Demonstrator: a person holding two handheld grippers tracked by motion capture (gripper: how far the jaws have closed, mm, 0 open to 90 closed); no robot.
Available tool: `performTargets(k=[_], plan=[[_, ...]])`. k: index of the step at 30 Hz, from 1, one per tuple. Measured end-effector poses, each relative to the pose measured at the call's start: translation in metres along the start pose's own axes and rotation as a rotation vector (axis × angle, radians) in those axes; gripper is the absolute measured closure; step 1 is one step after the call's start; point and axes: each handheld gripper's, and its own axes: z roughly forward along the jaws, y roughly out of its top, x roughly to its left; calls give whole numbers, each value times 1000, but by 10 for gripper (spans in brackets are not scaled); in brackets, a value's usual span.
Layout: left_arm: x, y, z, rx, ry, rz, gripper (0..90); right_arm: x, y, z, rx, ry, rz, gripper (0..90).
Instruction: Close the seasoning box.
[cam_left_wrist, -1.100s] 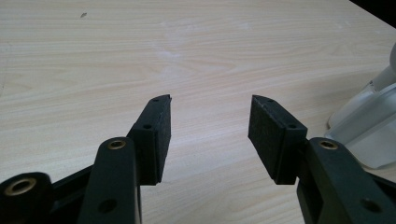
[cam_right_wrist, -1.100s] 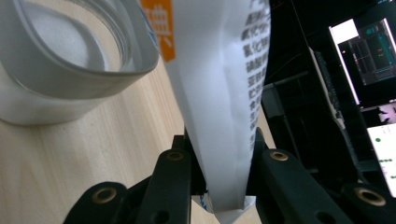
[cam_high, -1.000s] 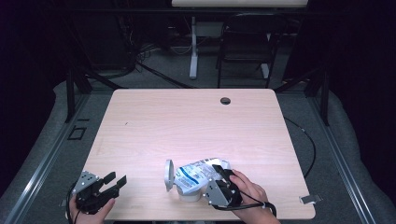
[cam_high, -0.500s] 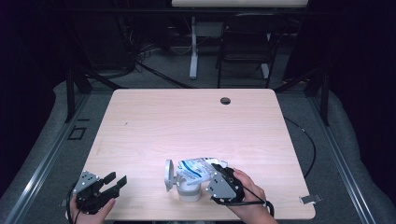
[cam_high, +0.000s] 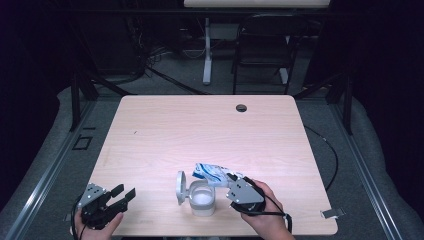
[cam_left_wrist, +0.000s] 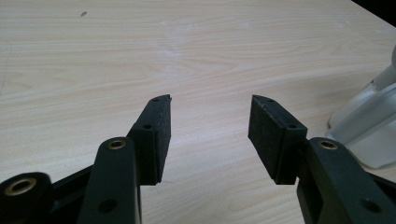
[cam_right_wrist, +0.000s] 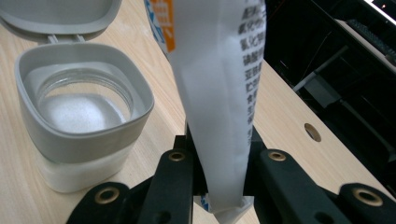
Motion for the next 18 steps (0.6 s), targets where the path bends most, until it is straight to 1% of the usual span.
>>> performTargets(k=[6,18], plan=[[0,0,0,0,1,2,495,-3,-2,1,-18,18,67,803],[-1,0,0,2,1,4,494,-11,-10,3,-45,36,193,805]])
